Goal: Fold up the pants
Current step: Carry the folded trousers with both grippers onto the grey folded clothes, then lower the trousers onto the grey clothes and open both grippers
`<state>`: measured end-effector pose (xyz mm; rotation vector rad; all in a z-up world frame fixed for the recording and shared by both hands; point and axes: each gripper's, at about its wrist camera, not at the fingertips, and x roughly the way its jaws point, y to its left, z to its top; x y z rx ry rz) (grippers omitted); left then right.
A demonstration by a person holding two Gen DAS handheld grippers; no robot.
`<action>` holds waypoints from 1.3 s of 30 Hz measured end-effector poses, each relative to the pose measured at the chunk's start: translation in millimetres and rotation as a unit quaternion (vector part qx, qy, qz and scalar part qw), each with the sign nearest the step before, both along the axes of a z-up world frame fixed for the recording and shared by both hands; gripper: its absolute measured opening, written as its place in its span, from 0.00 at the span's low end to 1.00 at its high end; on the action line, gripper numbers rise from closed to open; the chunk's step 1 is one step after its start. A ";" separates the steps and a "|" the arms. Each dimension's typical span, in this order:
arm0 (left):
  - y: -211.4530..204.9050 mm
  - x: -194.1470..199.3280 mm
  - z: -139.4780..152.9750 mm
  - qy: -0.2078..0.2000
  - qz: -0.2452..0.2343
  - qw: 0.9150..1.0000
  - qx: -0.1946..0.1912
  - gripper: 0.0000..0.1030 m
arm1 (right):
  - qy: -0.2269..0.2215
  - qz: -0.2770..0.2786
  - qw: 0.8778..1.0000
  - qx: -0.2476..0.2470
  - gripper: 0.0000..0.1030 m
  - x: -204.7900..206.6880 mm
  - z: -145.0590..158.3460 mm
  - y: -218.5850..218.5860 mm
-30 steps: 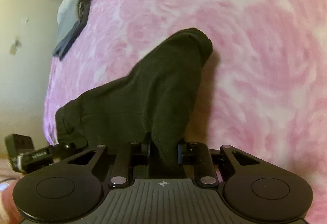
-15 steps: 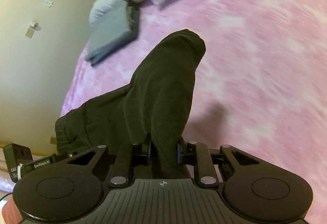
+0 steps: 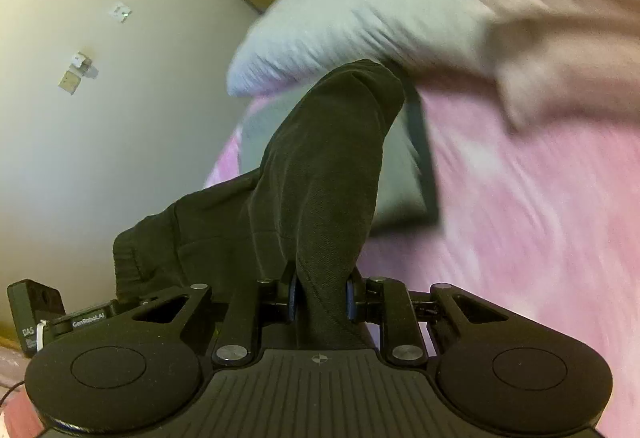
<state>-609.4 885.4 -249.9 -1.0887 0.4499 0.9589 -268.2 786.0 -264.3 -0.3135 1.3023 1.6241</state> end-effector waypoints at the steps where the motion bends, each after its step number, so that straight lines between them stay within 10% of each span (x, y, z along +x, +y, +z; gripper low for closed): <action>1: 20.2 -3.7 0.3 -0.005 0.005 1.000 0.004 0.46 | -0.006 0.006 1.000 0.009 0.18 -4.4 2.7 26.5; 13: 155.3 -8.4 -61.0 -0.009 0.029 0.999 0.019 0.51 | -0.037 0.022 0.999 0.023 0.20 -12.5 -49.7 173.8; 15: 166.6 -8.9 -78.5 0.015 0.043 0.999 0.019 0.68 | -0.071 0.004 0.997 0.026 0.35 -14.2 -68.8 188.4; 20: 161.4 -27.4 -79.2 0.040 0.073 0.996 0.024 0.72 | -0.087 -0.051 0.995 0.016 0.47 -11.5 -104.5 169.9; 25: 98.6 -22.5 -34.1 0.123 0.066 0.983 0.122 0.55 | -0.159 0.007 0.982 0.101 0.47 -35.1 -94.2 115.2; 30: 51.3 13.8 -21.7 0.174 0.008 0.968 0.178 0.11 | -0.189 0.067 0.968 0.148 0.33 -78.3 -90.0 78.4; 39: 65.5 28.1 -82.3 0.261 -0.022 0.945 0.198 0.09 | -0.277 0.130 0.944 0.126 0.29 -122.7 -148.7 95.1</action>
